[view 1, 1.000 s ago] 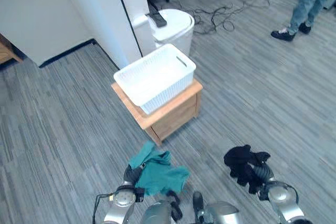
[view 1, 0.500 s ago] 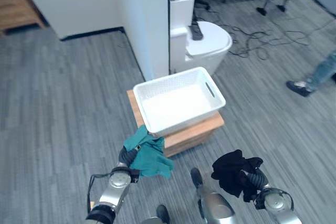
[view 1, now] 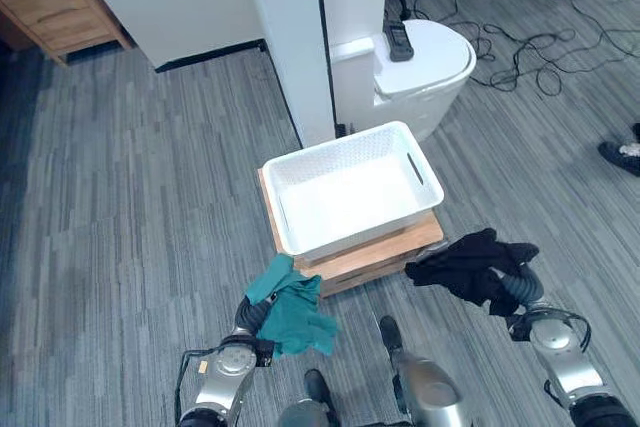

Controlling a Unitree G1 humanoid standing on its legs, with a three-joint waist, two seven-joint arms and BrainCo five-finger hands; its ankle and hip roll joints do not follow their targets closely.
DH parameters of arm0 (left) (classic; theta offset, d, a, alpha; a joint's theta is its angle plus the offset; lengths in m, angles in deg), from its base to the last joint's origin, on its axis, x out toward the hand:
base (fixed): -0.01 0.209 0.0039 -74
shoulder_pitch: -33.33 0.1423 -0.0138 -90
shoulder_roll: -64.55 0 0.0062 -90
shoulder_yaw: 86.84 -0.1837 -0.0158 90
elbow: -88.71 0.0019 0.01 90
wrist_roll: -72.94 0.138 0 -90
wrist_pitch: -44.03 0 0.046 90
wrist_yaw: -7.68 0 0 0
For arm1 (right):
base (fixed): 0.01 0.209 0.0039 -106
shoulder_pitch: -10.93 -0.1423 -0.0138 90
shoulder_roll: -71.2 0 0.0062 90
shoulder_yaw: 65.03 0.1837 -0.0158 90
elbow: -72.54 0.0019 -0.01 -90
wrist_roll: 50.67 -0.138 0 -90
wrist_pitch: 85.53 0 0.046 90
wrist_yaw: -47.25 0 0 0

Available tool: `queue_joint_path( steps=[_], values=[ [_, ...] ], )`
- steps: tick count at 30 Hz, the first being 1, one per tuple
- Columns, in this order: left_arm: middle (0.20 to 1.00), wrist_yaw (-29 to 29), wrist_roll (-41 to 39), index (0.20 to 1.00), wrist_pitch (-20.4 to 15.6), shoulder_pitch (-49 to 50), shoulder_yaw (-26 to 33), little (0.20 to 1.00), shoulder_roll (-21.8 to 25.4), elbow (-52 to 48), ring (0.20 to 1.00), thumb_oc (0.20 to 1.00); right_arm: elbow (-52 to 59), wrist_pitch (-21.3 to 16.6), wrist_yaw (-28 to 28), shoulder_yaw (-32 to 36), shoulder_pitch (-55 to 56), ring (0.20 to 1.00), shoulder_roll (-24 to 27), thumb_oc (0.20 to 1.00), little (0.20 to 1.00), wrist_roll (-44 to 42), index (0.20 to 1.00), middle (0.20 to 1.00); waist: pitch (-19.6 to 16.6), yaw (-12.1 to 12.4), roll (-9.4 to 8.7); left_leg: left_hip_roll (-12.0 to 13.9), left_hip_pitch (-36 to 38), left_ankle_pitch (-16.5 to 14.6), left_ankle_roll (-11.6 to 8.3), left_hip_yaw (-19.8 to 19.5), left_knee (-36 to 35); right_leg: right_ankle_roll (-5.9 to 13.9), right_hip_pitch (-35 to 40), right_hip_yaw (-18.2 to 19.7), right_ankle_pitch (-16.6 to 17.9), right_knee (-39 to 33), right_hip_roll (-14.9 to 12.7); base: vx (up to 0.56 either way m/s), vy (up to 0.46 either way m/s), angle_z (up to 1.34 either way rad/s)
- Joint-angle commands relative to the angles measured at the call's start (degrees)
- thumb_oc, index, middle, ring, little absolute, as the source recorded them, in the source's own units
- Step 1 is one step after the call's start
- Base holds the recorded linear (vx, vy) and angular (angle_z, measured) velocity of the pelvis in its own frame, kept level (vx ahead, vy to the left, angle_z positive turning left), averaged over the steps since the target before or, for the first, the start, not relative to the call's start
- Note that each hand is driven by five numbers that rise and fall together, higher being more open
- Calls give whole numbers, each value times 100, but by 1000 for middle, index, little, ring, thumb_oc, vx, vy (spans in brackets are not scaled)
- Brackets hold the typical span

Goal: Tidy up the quilt and then pick up the clothes from the bed and put them into the laundry hamper.

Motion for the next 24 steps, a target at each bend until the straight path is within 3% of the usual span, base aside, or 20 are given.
queue_joint_path(
  steps=[1,6,10,18,22,24],
  values=[
    [200,-76,59,200,-348,-73,47,200,385,-127,200,200,757,-390,-195,295,-143,200,482,200,200,302,200,200,-490,-76,-159,233,-216,128,-107,-70,45,315,105,-137,-1268,788,-190,49,9,-2],
    [200,-142,-70,200,-456,25,186,200,528,-268,200,200,1447,-492,-279,554,-652,200,1040,200,200,518,200,200,-539,-84,-156,290,-117,121,-132,54,8,342,141,-126,-1231,737,-216,21,10,-11],
    [200,-169,-90,200,-469,70,143,200,540,-257,200,200,2016,-541,-315,235,-1724,200,1426,200,200,675,200,200,-564,-11,-146,305,-120,104,-149,112,8,364,150,-91,-1170,616,-233,9,13,-6],
    [200,-166,-200,200,-514,66,-112,200,467,-383,200,200,2100,-535,-303,-697,-3465,200,1510,200,200,714,200,200,-566,188,-153,342,-221,140,-170,89,8,359,140,-110,-1121,505,-245,1,1,2],
    [200,-110,-232,200,-667,-63,-167,200,652,-1008,200,200,1682,-444,-246,-1240,-4096,200,1367,200,200,858,200,200,-462,400,-115,354,-441,216,-199,-33,8,363,1,-210,-1090,514,-257,-40,-22,3],
    [200,110,257,200,-818,-245,-165,200,914,-1578,200,200,1146,-377,-260,-1471,-4210,200,1173,200,200,1015,200,200,-451,510,-83,355,-547,247,-204,-103,8,364,-28,-287,-1074,485,-270,-33,-47,12]
  ],
)
